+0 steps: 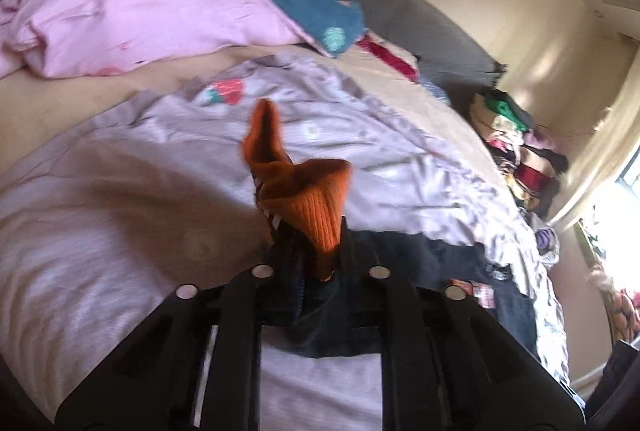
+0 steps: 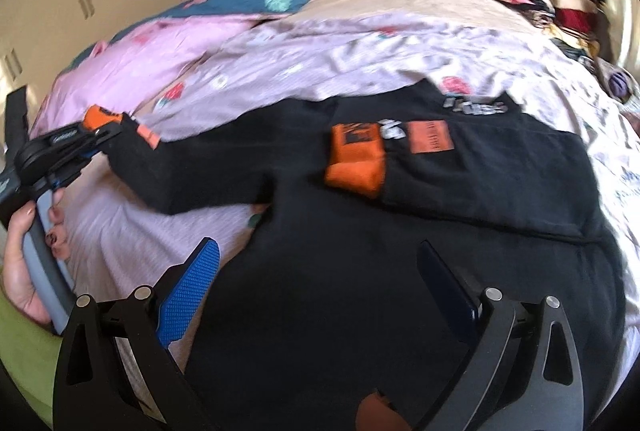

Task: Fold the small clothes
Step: 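Grasp the other sleeve's orange cuff with the left tool and lift, then carry the held cuff across the sweatshirt body with the left tool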

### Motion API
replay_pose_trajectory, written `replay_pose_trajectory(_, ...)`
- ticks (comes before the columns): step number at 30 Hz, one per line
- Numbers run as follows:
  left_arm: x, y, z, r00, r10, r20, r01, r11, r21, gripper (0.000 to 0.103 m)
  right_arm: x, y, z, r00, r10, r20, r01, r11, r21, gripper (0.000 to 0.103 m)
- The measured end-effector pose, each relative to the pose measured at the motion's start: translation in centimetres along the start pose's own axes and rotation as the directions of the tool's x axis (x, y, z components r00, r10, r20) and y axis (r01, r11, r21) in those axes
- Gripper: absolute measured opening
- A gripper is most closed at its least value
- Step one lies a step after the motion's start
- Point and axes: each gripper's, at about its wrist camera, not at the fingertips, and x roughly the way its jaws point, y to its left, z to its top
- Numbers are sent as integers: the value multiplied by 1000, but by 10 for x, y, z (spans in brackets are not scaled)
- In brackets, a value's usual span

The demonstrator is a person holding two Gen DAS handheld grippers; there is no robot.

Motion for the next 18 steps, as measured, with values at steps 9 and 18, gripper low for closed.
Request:
replay_pose_trajectory(9, 3, -49, -7, 996, -84, -22, 86, 994, 70, 6, -37, -48, 5, 994, -59, 91, 50, 994, 98, 98)
replay_pose_trajectory(18, 0, -87, -13, 988, -149, -35, 152, 981, 119, 6, -58, -75, 0, 988, -83, 127, 58, 981, 186, 99)
